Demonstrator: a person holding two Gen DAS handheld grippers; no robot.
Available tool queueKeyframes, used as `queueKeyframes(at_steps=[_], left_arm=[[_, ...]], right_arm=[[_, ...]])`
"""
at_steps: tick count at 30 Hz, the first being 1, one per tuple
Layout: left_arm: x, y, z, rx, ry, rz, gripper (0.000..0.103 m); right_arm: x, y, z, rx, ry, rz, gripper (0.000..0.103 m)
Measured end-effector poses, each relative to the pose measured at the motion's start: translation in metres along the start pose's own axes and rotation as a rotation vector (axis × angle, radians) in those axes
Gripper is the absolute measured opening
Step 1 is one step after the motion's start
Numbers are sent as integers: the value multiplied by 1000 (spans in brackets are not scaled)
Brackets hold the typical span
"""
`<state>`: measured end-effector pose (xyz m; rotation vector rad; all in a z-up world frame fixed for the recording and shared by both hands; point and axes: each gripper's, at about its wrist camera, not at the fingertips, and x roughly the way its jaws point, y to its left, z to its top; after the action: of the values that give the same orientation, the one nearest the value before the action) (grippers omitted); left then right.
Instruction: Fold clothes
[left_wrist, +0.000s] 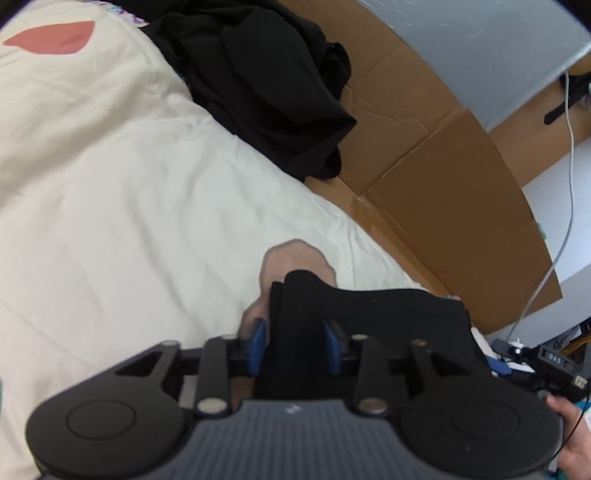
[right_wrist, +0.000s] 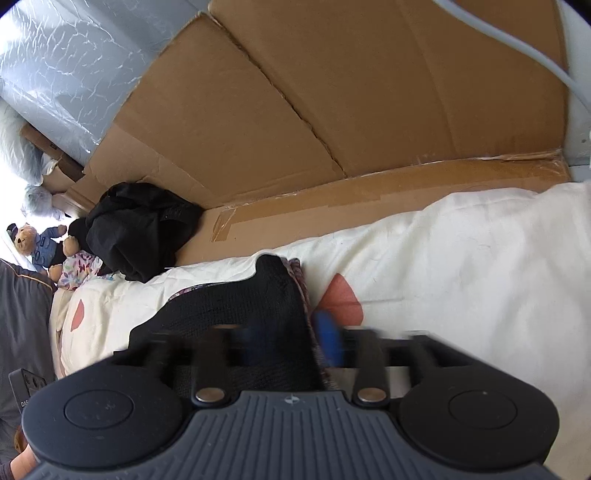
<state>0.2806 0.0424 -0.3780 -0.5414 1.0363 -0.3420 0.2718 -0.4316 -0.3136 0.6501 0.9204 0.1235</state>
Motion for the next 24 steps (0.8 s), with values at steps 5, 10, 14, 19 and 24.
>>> queueKeyframes(at_steps=[5,10,14,19,24], left_arm=[[-17,6,-9,-64,7,19,42],[-41,5,-25,-90,41,8,44],[-60,5,-34,-117,60,7,44],[-83,-3,-48,-142,96,11,46],[-102,-8,-73,-208,116,2,56]], right_arm=[[-17,-5,-4,18,-7,-7,66],[-39,-6,-13,38,-16,-16,70],[-60,-4,-19,36,-25,-3,70],[-80,-3,-30,46,-27,27,70],[-98,-4,-50,90,-23,61,70]])
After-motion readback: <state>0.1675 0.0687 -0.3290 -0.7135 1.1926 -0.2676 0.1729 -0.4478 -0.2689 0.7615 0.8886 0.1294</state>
